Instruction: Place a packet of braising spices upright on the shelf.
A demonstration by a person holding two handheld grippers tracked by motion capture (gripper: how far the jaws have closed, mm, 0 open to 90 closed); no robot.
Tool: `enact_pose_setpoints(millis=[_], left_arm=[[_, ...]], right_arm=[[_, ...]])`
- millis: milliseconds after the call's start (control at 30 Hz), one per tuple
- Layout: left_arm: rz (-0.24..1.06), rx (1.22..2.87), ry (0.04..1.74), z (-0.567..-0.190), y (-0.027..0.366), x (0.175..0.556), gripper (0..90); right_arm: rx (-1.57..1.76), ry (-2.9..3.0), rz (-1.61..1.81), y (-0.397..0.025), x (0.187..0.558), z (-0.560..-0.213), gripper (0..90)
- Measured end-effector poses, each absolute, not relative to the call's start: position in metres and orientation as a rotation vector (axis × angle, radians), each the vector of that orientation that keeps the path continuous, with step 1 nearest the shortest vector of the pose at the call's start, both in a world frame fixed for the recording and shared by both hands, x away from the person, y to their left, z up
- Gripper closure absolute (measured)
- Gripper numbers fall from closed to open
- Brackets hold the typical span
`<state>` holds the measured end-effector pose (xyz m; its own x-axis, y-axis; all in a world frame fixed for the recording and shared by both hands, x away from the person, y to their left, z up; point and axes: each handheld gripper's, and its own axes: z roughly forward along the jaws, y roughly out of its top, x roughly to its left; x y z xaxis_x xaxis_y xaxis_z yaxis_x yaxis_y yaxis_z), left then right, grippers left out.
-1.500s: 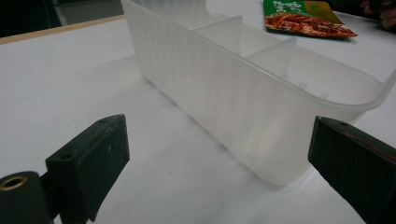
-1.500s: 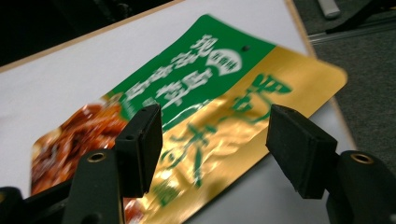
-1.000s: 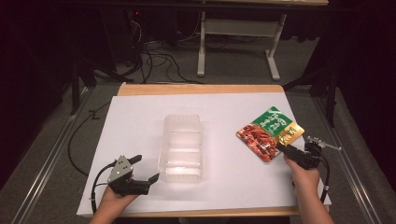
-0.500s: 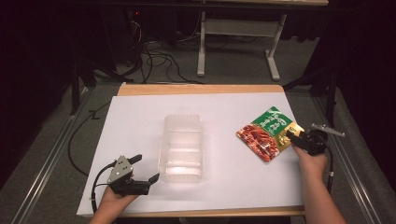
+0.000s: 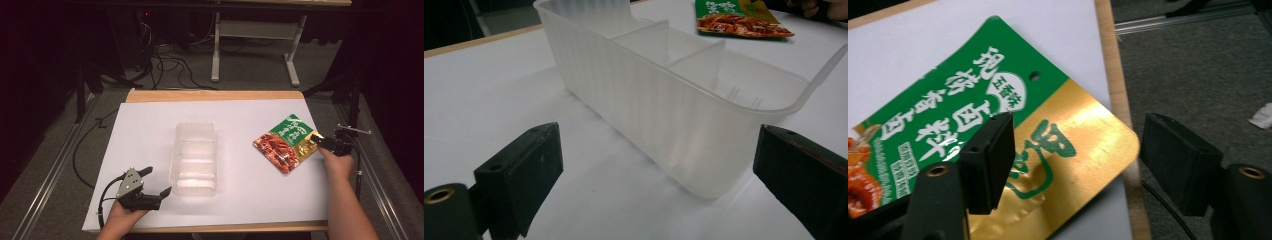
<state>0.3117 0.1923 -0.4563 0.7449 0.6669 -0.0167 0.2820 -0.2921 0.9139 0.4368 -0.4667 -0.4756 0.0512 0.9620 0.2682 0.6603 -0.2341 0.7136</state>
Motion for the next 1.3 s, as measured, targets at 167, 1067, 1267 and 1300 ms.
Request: enact_pose_setpoints(millis=[167, 1067, 1267, 1300], left_arm=[[0.455, 1.88, 0.73, -0.456, 0.192, 0.312, 6.3], [0.454, 1.901, 0.713, -0.458, 0.19, 0.313, 6.7], [0.456, 1.895, 0.714, -0.457, 0.19, 0.312, 6.7], [0.46, 1.896, 0.712, -0.457, 0.19, 0.312, 6.7]], right_arm=[[1.886, 1.626, 1.079, -0.462, 0.434, -0.471, 35.0], [1.679, 1.708, 1.094, -0.439, 0.422, -0.461, 90.0], [1.585, 1.669, 1.178, -0.43, 0.406, -0.443, 90.0], [1.572, 1.67, 1.181, -0.429, 0.404, -0.441, 90.0]])
